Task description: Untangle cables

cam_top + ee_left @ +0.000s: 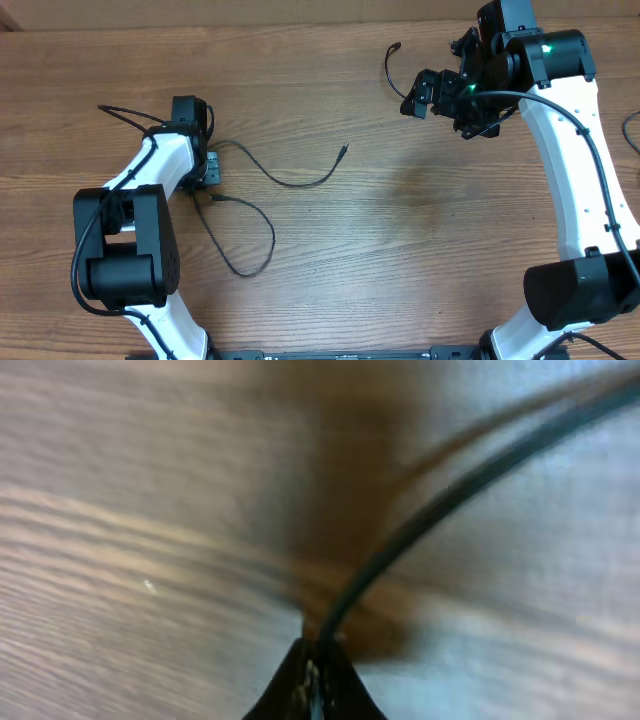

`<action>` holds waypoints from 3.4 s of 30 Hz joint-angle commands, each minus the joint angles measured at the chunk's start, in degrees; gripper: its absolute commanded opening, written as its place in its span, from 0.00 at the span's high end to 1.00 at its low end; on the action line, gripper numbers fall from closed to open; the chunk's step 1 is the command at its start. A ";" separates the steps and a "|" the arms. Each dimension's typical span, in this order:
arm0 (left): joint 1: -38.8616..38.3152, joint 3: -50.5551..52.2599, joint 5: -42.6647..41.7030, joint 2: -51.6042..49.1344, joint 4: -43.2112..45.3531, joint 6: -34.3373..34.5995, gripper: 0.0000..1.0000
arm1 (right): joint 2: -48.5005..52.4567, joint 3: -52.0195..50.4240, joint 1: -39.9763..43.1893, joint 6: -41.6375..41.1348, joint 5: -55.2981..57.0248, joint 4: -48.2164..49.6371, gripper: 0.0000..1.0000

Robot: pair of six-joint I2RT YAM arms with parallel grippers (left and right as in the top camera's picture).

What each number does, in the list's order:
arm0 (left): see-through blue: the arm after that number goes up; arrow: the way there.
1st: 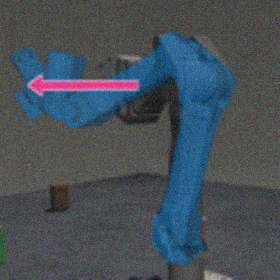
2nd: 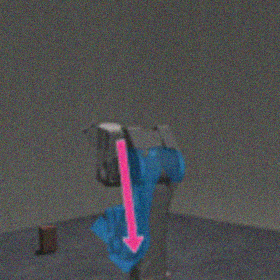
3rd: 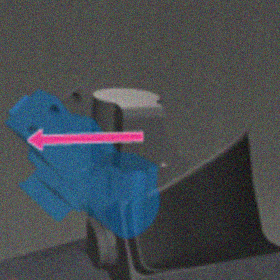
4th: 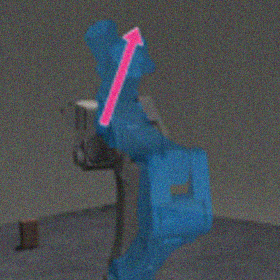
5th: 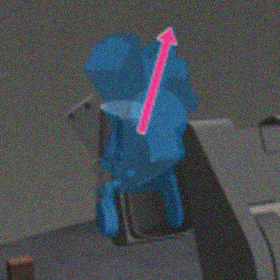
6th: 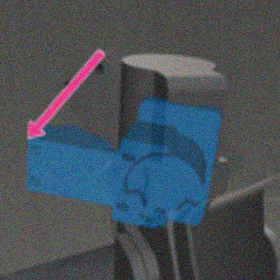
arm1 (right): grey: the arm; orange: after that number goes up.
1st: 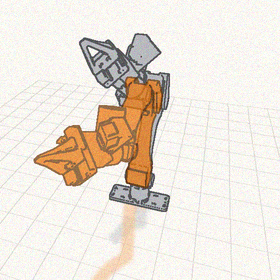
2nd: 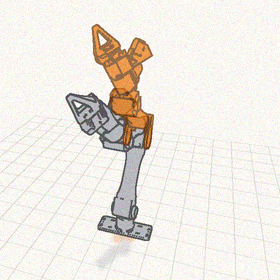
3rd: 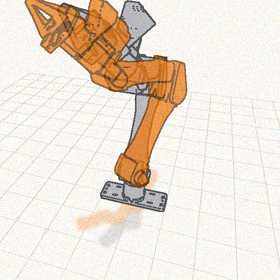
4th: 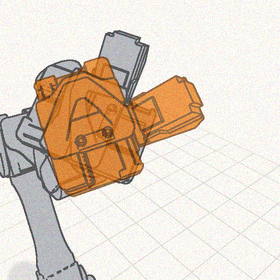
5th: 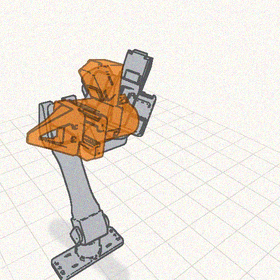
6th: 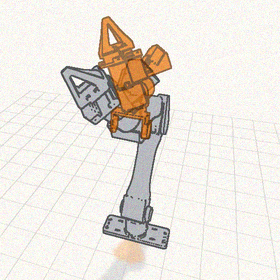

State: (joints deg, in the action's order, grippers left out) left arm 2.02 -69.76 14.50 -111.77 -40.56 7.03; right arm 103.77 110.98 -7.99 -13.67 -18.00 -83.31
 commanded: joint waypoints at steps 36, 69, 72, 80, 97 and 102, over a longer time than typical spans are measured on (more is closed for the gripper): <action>-3.56 -25.14 -50.01 40.17 -14.12 -9.81 0.95 | -17.44 -19.28 -0.37 61.83 -49.11 5.73 0.00; -3.56 -25.14 -68.48 39.93 -16.22 -16.28 0.96 | -11.37 -36.65 -14.82 37.05 -37.73 63.06 0.00; -3.56 -25.14 -69.75 39.93 -16.24 -17.18 0.96 | -11.34 -36.68 -14.84 37.79 -39.06 63.67 0.00; -3.56 -25.14 -77.07 39.93 -16.22 -17.84 0.96 | -7.17 -36.68 -14.84 37.59 -39.10 68.39 0.10; -3.56 -25.14 -78.64 39.93 -16.20 -18.86 0.96 | -5.53 -36.68 -14.91 37.48 -54.97 69.07 0.11; -3.54 -25.14 -78.40 39.93 -16.15 -18.86 0.96 | -5.53 -36.68 -16.33 37.46 -56.92 67.54 0.11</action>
State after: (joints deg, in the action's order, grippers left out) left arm -1.67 -94.43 -62.43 -72.16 -56.88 -10.74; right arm 98.43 74.46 -22.94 24.01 -71.42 -14.96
